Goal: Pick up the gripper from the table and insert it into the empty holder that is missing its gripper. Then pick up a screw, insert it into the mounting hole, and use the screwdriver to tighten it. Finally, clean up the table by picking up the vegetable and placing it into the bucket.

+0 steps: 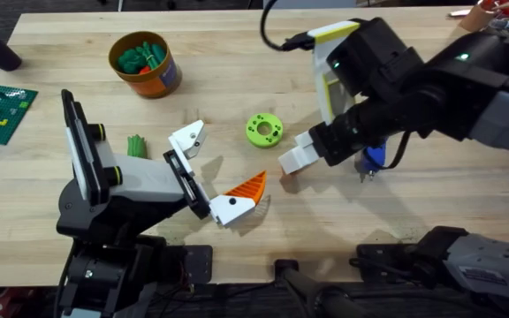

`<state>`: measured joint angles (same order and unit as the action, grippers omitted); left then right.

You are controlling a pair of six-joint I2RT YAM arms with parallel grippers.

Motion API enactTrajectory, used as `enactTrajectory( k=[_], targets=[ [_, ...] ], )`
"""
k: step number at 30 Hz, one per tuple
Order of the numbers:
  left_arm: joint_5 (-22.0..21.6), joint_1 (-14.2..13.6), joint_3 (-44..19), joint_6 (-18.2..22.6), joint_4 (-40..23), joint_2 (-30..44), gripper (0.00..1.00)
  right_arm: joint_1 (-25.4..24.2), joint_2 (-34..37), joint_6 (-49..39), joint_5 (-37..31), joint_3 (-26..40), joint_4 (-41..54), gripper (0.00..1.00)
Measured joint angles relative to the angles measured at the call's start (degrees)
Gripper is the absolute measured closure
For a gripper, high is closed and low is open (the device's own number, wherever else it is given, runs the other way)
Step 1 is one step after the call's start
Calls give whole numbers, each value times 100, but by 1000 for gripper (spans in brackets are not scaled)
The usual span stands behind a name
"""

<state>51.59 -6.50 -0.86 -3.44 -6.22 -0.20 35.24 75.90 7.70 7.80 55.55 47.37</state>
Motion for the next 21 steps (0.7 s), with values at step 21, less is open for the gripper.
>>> enactTrajectory(
  k=[21],
  targets=[
    [-13, 0, -9, -7, 60, 21, 10, -379, -16, -2, 55, 17, 277, 16]
  ],
)
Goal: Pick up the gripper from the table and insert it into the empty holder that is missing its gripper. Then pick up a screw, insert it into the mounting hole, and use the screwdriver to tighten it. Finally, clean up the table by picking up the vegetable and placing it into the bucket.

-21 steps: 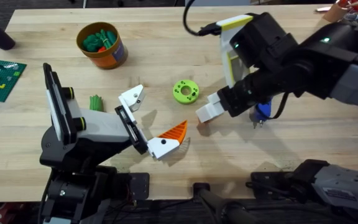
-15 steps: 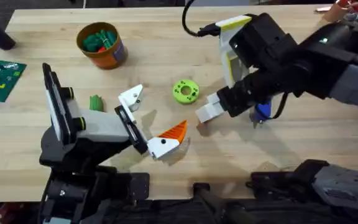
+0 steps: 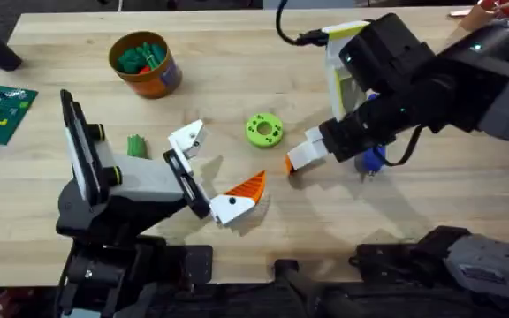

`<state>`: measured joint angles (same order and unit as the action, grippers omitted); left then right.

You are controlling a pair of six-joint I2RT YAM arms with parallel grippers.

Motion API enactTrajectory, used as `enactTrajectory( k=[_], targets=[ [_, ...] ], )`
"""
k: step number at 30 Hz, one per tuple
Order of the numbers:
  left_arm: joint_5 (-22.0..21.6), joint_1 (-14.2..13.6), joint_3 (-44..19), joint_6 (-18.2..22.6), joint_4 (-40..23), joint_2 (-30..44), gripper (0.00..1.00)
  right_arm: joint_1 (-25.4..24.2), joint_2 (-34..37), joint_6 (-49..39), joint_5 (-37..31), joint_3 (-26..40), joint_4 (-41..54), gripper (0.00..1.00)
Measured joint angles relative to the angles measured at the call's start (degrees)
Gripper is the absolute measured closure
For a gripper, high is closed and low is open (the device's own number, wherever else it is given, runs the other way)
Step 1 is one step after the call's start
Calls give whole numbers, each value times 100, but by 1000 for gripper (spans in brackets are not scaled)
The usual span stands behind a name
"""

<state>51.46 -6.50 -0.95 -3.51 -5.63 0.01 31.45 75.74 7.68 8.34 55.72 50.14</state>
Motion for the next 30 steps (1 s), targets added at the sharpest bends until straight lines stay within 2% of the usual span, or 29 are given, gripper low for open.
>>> enactTrajectory(
  k=[20, 30],
  targets=[
    [0, 0, 0, 0, 0, 0, 10, -29, -1, 0, -117, 95, 245, 16],
    [0, 0, 0, 0, 2, 0, 10, -40, -385, 0, -349, 612, 839, 16]
  ],
)
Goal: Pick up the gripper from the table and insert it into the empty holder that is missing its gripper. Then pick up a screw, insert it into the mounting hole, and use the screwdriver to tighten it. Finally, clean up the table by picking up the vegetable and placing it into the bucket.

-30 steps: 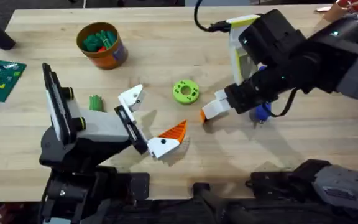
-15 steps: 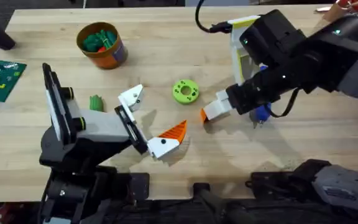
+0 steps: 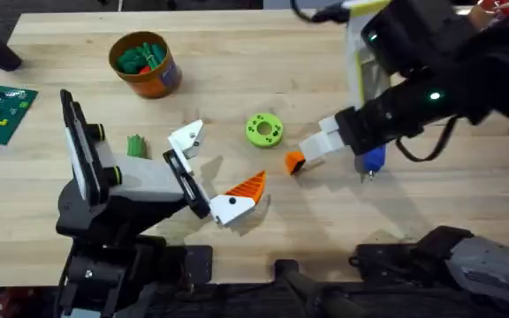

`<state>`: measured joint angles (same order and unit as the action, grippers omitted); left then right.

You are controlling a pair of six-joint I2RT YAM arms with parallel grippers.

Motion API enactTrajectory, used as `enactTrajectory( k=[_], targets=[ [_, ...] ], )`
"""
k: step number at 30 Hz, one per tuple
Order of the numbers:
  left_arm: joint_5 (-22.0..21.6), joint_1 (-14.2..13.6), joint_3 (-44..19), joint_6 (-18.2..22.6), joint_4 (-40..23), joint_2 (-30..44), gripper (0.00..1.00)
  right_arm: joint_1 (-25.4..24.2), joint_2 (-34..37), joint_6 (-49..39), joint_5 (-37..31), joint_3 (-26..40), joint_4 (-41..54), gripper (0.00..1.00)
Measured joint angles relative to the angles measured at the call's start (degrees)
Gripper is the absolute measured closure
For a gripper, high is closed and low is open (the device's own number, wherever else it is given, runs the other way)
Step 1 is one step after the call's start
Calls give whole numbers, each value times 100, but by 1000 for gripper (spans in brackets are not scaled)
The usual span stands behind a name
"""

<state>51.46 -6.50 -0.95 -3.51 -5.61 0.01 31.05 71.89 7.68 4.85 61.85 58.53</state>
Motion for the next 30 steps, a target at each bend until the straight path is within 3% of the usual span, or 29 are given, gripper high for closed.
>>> enactTrajectory(
  k=[13, 24, 30],
  targets=[
    [0, 0, 0, 0, -2, 0, 10, 50, -107, 301, 626, 81, 32, 16],
    [0, 0, 0, -2, 0, 0, 10, 1026, 294, 781, -97, 81, -26, 16],
    [0, 0, 0, -2, 0, 0, 10, 1213, 666, 887, -228, 81, -364, 16]
  ],
)
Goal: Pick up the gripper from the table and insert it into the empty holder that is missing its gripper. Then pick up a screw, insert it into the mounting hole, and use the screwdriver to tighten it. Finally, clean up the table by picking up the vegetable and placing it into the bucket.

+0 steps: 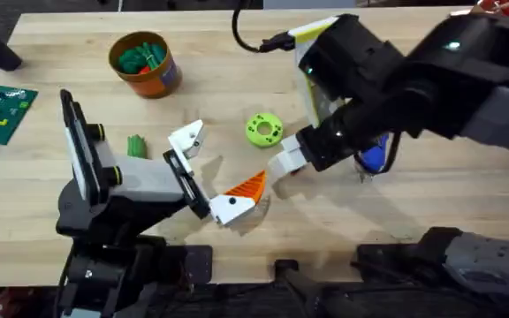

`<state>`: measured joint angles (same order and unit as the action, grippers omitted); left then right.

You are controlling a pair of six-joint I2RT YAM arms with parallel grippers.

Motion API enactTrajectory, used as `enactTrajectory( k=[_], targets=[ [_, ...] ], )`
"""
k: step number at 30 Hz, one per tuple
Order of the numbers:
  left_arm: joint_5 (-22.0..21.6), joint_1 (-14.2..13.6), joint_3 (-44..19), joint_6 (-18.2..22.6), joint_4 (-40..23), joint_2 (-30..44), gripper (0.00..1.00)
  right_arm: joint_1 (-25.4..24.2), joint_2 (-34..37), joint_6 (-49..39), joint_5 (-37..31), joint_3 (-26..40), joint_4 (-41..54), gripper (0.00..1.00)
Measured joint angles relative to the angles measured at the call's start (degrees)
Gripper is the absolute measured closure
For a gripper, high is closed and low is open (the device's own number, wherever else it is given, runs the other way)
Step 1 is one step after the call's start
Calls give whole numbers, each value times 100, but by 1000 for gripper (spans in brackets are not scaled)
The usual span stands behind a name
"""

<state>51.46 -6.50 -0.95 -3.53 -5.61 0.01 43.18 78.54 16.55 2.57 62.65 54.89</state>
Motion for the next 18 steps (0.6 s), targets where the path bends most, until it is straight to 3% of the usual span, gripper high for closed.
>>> enactTrajectory(
  k=[14, 16, 18],
  targets=[
    [0, 0, 0, 2, 0, 0, 10, 92, 960, 205, -66, 0, -107, 23],
    [0, 0, 0, 0, 0, 0, 10, 92, 1049, 252, -109, 0, -145, 133],
    [0, 0, 0, 2, 0, 0, 10, 94, 1073, 282, -140, 0, -170, 335]
  ],
)
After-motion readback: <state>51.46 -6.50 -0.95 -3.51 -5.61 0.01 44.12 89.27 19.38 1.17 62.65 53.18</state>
